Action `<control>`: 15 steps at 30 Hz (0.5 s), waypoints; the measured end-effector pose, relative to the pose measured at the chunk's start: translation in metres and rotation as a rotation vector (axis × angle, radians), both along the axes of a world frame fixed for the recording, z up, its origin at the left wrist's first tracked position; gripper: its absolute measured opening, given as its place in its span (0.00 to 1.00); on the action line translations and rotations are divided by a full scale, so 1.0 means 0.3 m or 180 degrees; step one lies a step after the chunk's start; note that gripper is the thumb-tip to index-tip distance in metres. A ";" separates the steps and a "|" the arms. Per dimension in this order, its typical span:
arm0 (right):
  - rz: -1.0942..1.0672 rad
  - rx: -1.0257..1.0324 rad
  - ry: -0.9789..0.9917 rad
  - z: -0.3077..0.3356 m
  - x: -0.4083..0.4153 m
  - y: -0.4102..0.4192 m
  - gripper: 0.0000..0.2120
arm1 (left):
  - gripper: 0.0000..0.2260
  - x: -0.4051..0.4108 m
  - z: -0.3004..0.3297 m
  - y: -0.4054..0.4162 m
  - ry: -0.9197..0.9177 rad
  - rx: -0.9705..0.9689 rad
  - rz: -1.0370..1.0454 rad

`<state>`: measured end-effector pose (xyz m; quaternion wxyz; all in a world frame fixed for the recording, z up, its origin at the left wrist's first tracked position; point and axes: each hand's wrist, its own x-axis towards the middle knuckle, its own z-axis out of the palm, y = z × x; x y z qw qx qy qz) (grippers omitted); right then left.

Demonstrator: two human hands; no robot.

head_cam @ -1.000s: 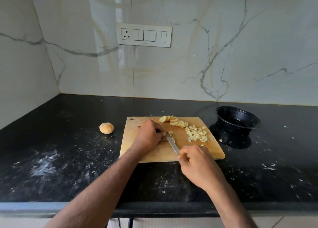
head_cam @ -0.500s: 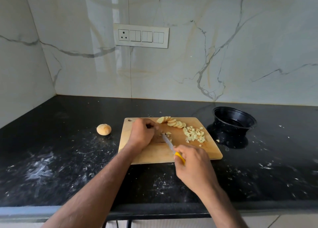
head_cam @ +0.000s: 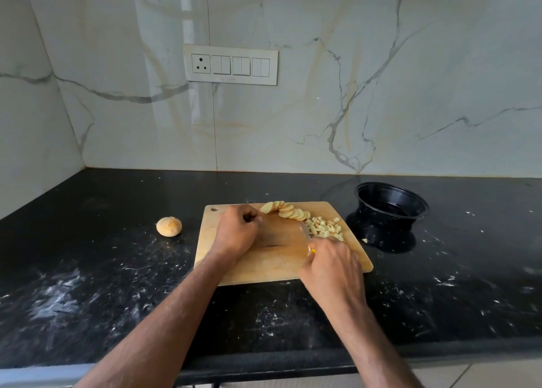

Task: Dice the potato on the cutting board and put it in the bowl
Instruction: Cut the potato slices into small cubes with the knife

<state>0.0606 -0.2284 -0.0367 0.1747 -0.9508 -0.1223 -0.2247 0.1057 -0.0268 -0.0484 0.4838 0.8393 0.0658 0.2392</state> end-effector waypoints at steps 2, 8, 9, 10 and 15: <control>0.0192 0.0067 -0.0069 0.004 0.005 0.011 0.14 | 0.08 0.004 -0.004 -0.001 -0.0008 0.0063 -0.0003; 0.0332 0.0024 -0.0032 -0.004 0.021 0.018 0.15 | 0.09 0.013 -0.014 0.004 -0.0020 0.0133 -0.0038; 0.0313 0.0084 -0.0073 -0.002 0.028 0.008 0.15 | 0.08 0.013 -0.014 0.005 -0.0009 0.0159 -0.0041; 0.0325 0.0141 -0.0132 0.003 0.036 -0.002 0.15 | 0.07 0.015 -0.014 0.005 -0.0016 0.0224 -0.0030; 0.0422 0.0339 -0.0345 0.031 0.088 -0.034 0.13 | 0.06 0.041 0.000 0.000 -0.0062 0.0617 0.0039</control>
